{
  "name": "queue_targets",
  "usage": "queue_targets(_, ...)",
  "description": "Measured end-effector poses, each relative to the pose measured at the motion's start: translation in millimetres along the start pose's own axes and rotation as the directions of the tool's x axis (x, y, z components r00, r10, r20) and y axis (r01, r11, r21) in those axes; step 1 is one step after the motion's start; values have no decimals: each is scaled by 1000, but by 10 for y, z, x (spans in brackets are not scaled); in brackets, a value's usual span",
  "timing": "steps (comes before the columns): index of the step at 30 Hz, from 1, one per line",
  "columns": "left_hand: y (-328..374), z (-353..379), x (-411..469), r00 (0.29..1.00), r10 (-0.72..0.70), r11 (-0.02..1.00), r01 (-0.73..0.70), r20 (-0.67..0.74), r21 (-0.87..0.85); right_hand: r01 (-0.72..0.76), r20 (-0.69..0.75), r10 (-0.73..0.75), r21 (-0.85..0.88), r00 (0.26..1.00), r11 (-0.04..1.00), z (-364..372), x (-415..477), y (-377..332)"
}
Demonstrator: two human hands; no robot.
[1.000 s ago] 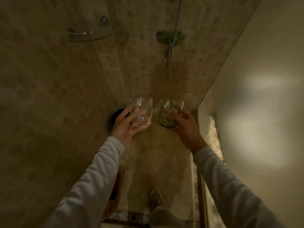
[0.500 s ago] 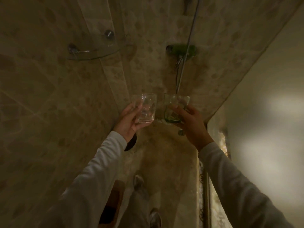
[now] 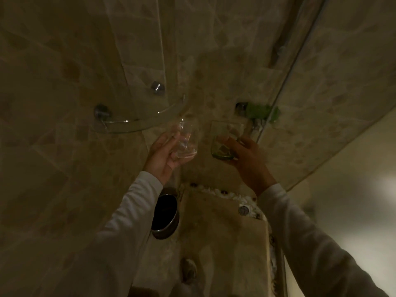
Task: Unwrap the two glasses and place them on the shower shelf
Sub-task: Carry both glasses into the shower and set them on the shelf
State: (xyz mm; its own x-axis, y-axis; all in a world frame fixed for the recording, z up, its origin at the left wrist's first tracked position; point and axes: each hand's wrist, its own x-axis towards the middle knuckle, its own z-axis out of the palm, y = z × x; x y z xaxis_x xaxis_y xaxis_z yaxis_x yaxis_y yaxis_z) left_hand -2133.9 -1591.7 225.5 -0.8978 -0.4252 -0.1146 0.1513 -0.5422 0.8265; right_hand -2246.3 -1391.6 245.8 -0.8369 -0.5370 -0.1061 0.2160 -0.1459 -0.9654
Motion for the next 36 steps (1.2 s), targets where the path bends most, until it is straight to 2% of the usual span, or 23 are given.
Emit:
queue_targets(9, 635, -421, 544, 991, 123, 992, -125, -60, -33, 28, 132, -21, -51, 991, 998, 643, 936, -291)
queue_targets(13, 883, -635, 580, 964, 169, 985, -171, -207, 6, 26, 208, -15, -50, 978, 998, 991, 1283, -287)
queue_targets(17, 1059, -775, 623, 932, 228, 972, -233, -283, 16, 79, 286, -49, -95, 957, 992, 1268, 1580, -245)
queue_targets(21, 1177, -777, 791, 893, 278, 960, -256, -355, 109, 91, 346, -49, -105, 937, 990, 1519, 1914, -227)
queue_targets(23, 1204, -745, 939, 851, 299, 954, -248, -433, 171, 101, 367, -58, -101, 928, 990, 1631, 2128, -187)
queue_targets(26, 1217, -738, 1211, 765, 377, 926, -309, -523, 216, 108, 357, -55, -132, 932, 985, 1773, 2425, -122)
queue_targets(28, 1234, -760, 1369, 695, 471, 879, -316, -543, 358, 147, 349, -81, -166, 934, 975, 1875, 2621, -79)
queue_targets(31, 1230, -808, 1542, 593, 591, 774, -226, -548, 591, 184, 338, -100, -226, 936, 957, 1991, 2794, 29)
queue_targets(36, 1140, -814, 1684, 460, 694, 683, -177, -554, 709, 274, 364, -148, -324, 919, 905, 2069, 2970, 136)
